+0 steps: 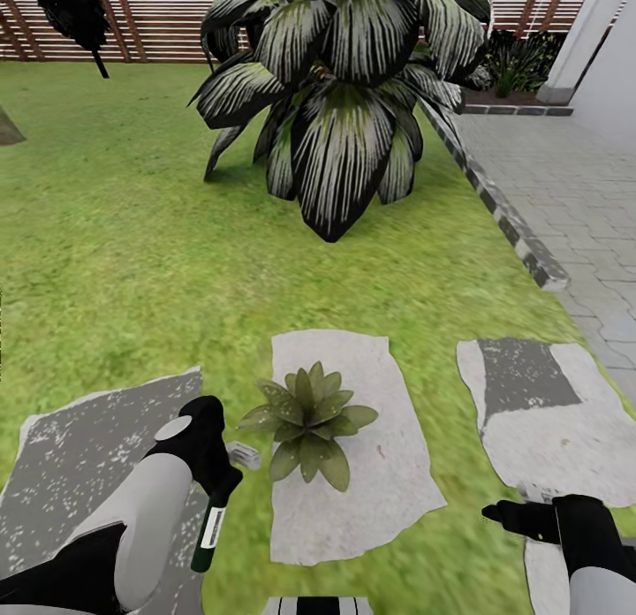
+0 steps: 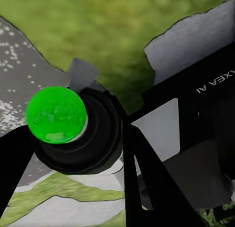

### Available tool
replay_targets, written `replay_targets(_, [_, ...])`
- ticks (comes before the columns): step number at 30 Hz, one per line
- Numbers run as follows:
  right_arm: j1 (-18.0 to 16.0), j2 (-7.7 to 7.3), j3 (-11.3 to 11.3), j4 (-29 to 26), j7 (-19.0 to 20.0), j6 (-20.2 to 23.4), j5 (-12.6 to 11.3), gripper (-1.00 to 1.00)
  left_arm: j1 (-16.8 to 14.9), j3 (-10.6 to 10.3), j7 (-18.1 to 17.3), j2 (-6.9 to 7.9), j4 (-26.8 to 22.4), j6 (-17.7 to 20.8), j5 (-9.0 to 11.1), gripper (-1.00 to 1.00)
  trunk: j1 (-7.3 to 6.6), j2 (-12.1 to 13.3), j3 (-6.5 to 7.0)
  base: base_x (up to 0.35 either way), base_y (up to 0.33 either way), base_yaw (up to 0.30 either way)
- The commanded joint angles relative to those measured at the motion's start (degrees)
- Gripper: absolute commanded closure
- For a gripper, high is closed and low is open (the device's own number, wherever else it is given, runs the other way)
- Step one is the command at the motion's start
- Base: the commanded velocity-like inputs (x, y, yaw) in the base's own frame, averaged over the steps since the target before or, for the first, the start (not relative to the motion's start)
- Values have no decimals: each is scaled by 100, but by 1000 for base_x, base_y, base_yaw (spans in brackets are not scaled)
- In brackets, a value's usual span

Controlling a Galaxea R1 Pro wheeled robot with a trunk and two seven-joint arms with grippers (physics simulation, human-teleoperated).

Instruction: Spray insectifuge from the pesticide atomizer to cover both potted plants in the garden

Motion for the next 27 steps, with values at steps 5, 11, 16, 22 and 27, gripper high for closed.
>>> replay_targets(5, [-5, 1, -18, -4, 57, -2, 60, -100, -5, 43, -50, -10, 0, 60, -60, 100, 1, -2, -10, 65, -292, 99])
replay_targets(11, [-5, 1, -18, -4, 57, -2, 60, -100, -5, 51, -50, -10, 27, 61, -60, 100, 1, -2, -10, 3, -201, 137])
replay_targets(16, [-5, -2, -18, -4, 57, -2, 60, -100, -5, 52, -50, -10, 145, 60, -53, 100, 1, -2, -10, 0, -16, 245])
replay_targets(22, [-5, 1, -18, -4, 57, -2, 60, -100, -5, 60, -50, -9, 159, 61, -51, 100, 1, -2, -10, 6, -13, 172])
replay_targets(27, [-5, 1, -18, 1, 57, -2, 60, -100, -5, 55, -50, -9, 160, 60, -51, 100, 1, -2, -10, 44, -242, 15])
